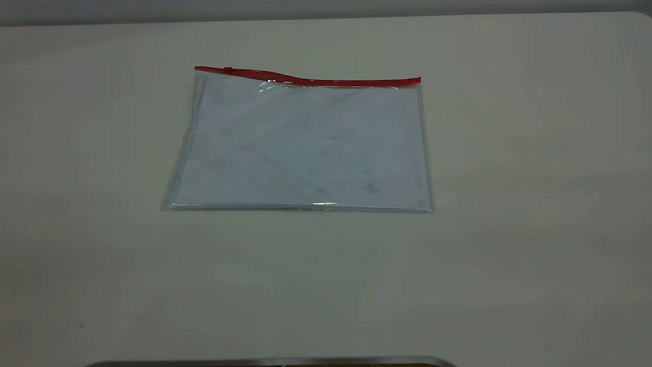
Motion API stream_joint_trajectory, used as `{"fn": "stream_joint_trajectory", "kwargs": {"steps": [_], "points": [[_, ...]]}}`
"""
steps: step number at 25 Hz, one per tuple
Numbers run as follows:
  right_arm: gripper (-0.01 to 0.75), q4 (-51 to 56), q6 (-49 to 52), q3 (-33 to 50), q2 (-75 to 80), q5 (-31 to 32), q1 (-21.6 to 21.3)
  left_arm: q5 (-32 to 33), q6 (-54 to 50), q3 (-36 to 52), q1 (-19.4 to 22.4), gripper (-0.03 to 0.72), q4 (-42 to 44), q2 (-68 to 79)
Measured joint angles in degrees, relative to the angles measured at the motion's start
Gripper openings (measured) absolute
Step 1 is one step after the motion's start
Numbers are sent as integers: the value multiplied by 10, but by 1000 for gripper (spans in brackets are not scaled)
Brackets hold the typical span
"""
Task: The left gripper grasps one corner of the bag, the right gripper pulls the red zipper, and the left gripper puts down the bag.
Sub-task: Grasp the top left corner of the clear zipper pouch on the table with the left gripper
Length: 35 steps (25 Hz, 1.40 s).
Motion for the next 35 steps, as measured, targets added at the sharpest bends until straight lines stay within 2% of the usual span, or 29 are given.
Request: {"fn": "stream_joint_trajectory", "kwargs": {"steps": [16,19,23,28,32,35], "points": [[240,6,-1,0,0,0,0,0,0,0,0,386,0,0],[240,26,-30,-6,24,-19,0,-1,-12,-9,0,386,-2,12],[240,53,-86,-12,138,-135,0,-31,-32,-36,0,383,-5,104],[262,113,-156,-12,339,-286,0,-125,-21,-55,0,382,-11,294],[336,228,-290,-13,491,-416,0,-205,-13,-78,0,385,-12,446],[390,333,-404,-41,605,-450,0,-282,-5,-100,0,407,-12,557]]}}
